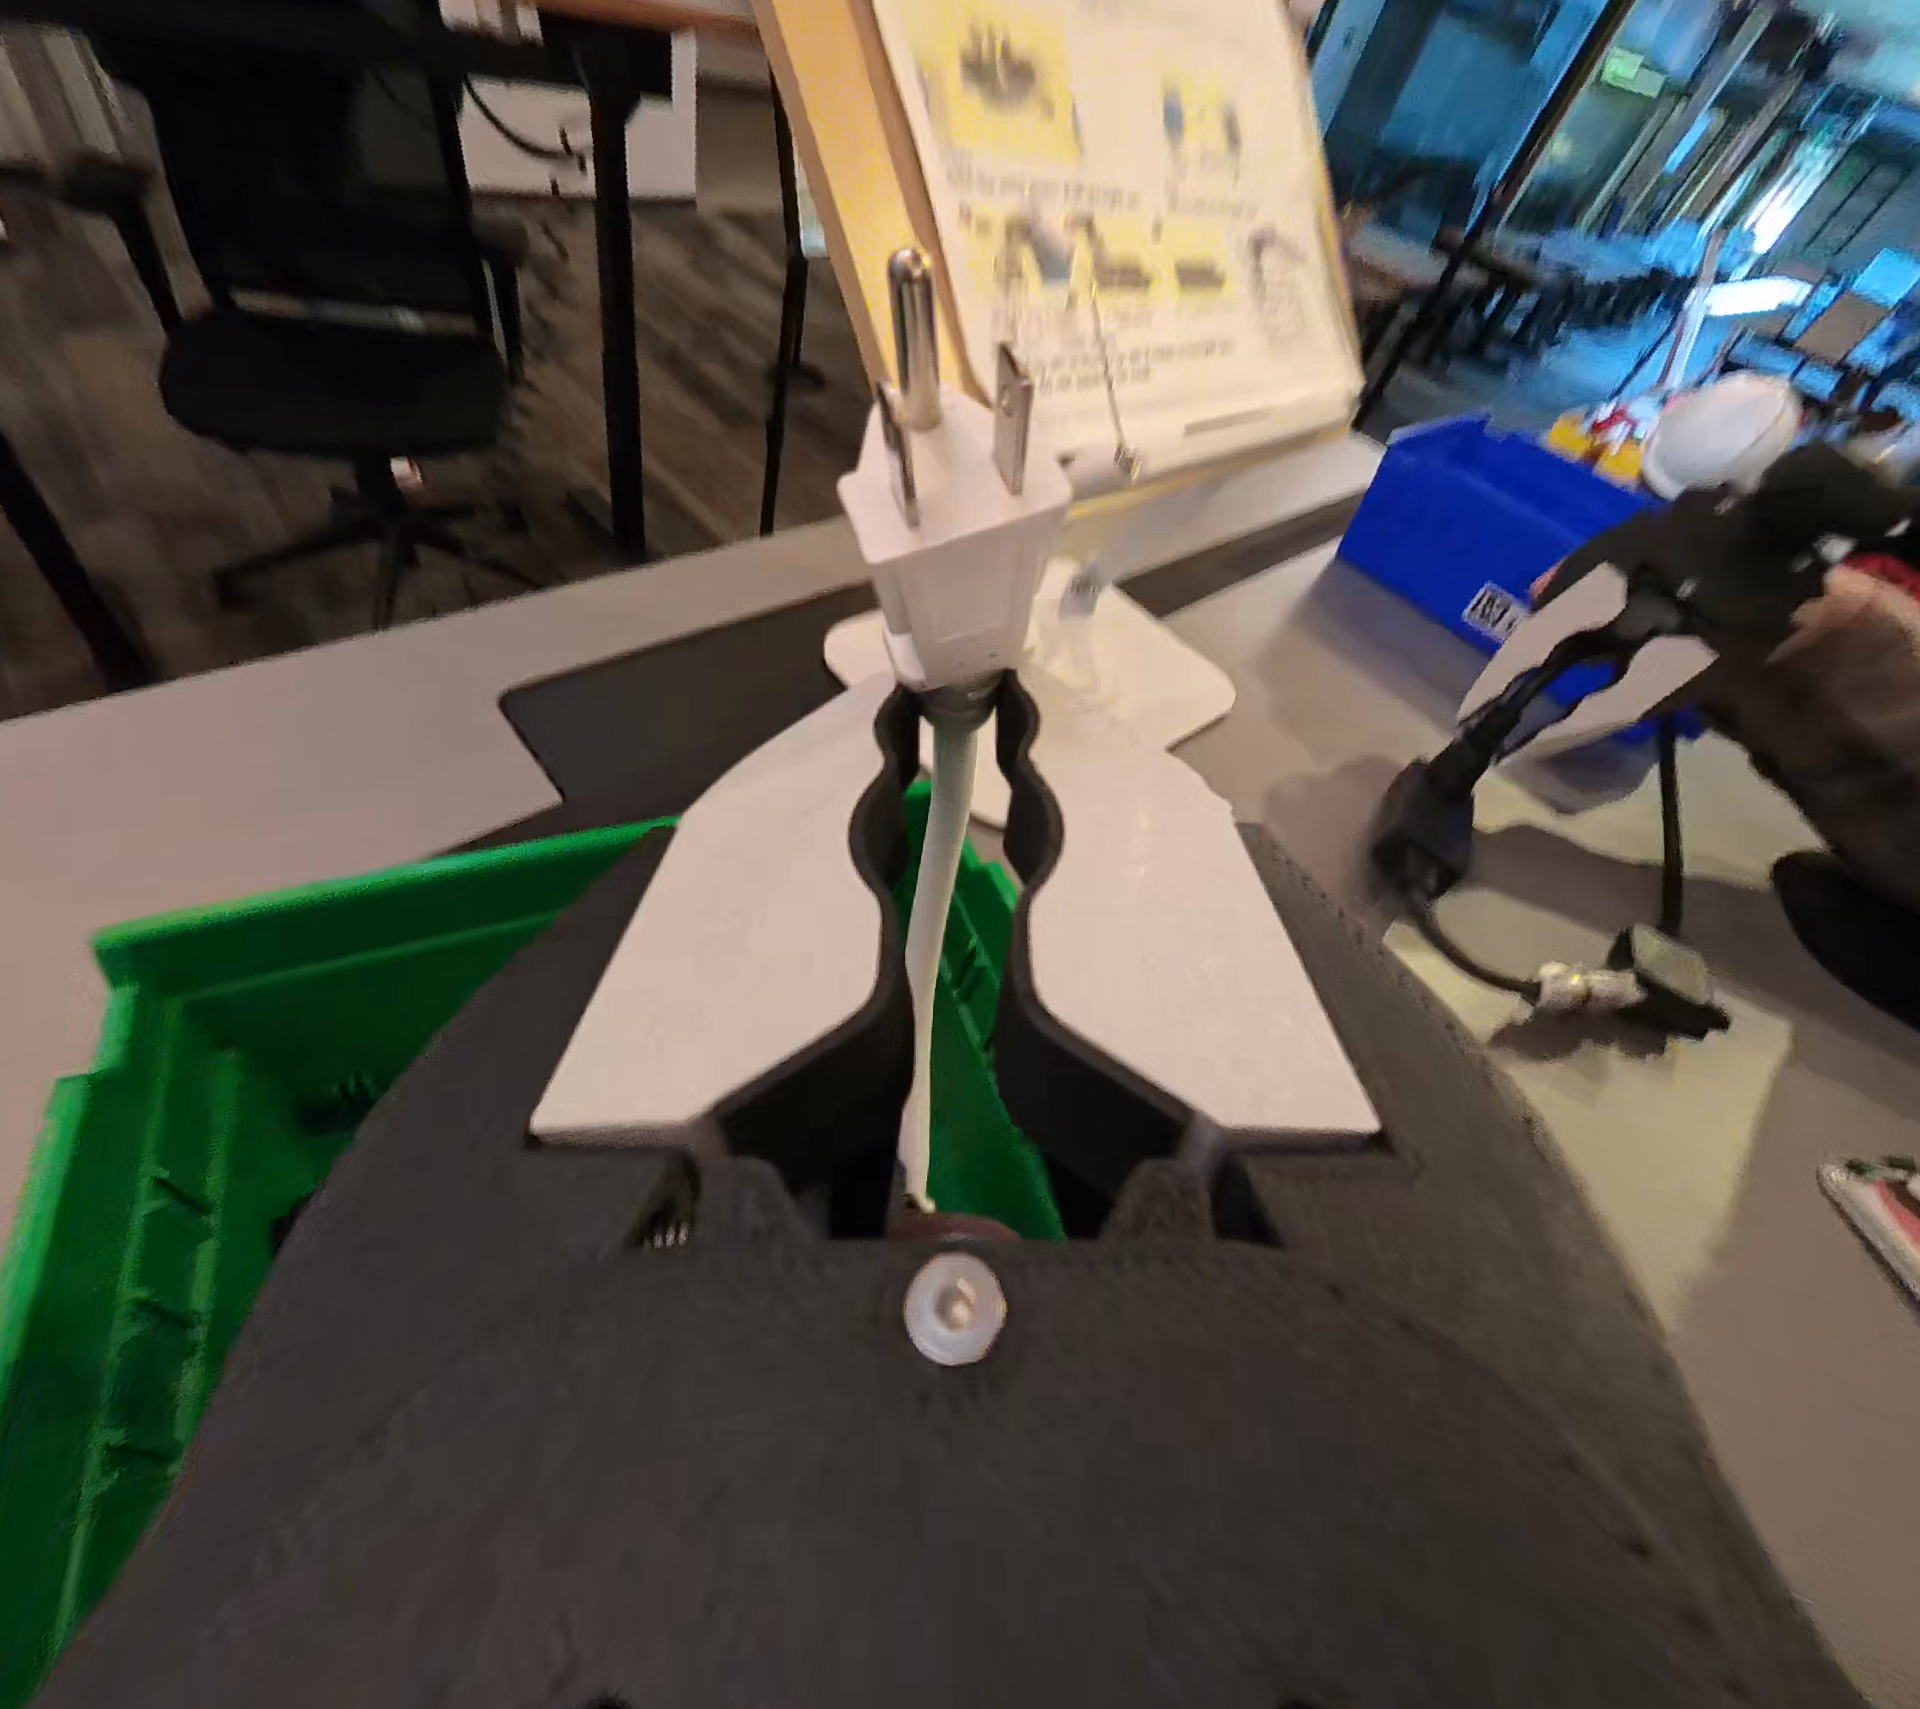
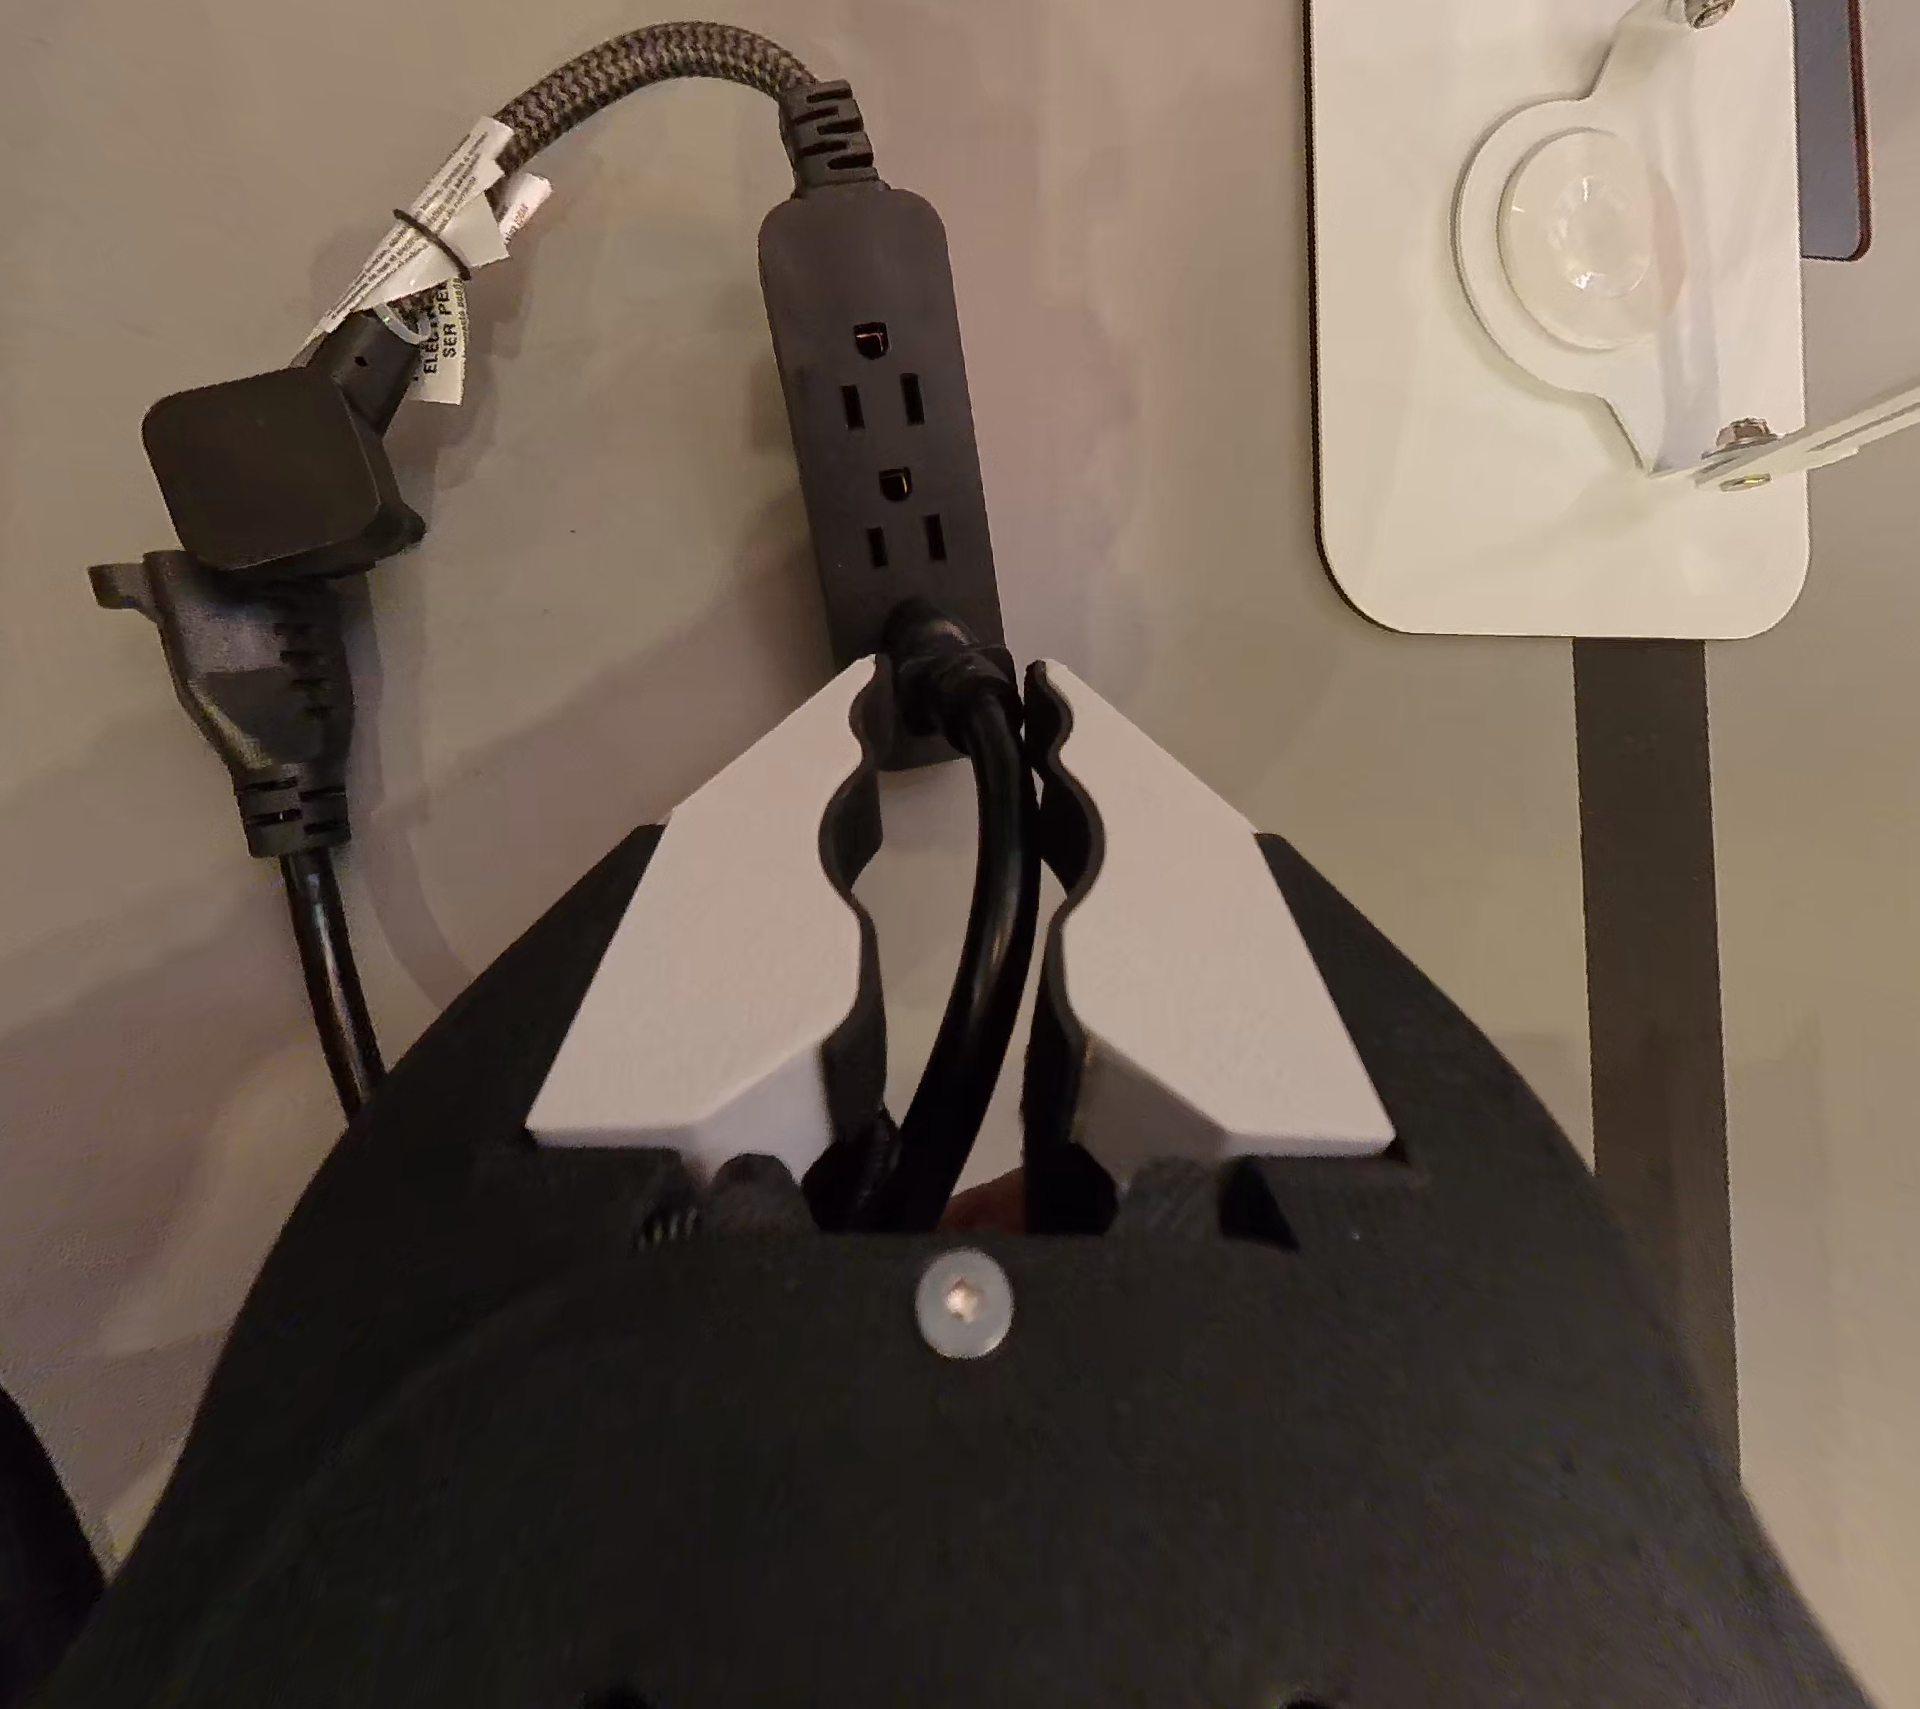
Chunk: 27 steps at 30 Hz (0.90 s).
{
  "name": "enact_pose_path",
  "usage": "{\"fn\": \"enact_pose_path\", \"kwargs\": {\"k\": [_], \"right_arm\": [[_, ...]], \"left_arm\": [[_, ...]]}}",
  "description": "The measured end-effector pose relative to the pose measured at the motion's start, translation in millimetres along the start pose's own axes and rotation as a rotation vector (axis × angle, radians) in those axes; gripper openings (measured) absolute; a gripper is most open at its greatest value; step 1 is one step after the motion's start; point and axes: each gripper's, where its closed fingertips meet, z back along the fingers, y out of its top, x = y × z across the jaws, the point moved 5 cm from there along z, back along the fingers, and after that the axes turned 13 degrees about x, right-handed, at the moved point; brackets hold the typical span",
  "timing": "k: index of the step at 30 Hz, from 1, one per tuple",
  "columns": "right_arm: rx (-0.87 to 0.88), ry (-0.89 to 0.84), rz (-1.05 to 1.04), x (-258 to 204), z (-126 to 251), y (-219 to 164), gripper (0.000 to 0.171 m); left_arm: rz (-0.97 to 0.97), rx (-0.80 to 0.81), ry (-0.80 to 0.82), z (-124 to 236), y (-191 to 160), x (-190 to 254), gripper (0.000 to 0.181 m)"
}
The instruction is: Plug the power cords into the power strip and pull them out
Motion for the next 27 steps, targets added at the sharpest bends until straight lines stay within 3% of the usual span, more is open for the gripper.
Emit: {"fn": "enact_pose_path", "kwargs": {"k": [3, 14, 20, 27], "right_arm": [[0.0, 0.002, 0.003, -0.7, -1.2, 0.8, 0.023], [-0.011, 0.002, 0.007, -1.1, -1.9, 0.2, 0.022], [-0.016, -0.003, 0.012, -1.0, -2.0, 0.3, 0.023], [-0.021, -0.022, 0.029, -0.9, -2.5, 3.2, 0.033]], "left_arm": [[-0.023, 0.116, 0.035, 17.0, 25.4, 0.8, 0.013], [-0.162, 0.207, 0.046, 27.6, 87.4, 27.6, 0.013], [-0.174, 0.23, 0.029, 27.1, 96.1, 38.0, 0.013], [-0.178, 0.225, -0.079, 4.9, 89.0, 79.7, 0.014]]}}
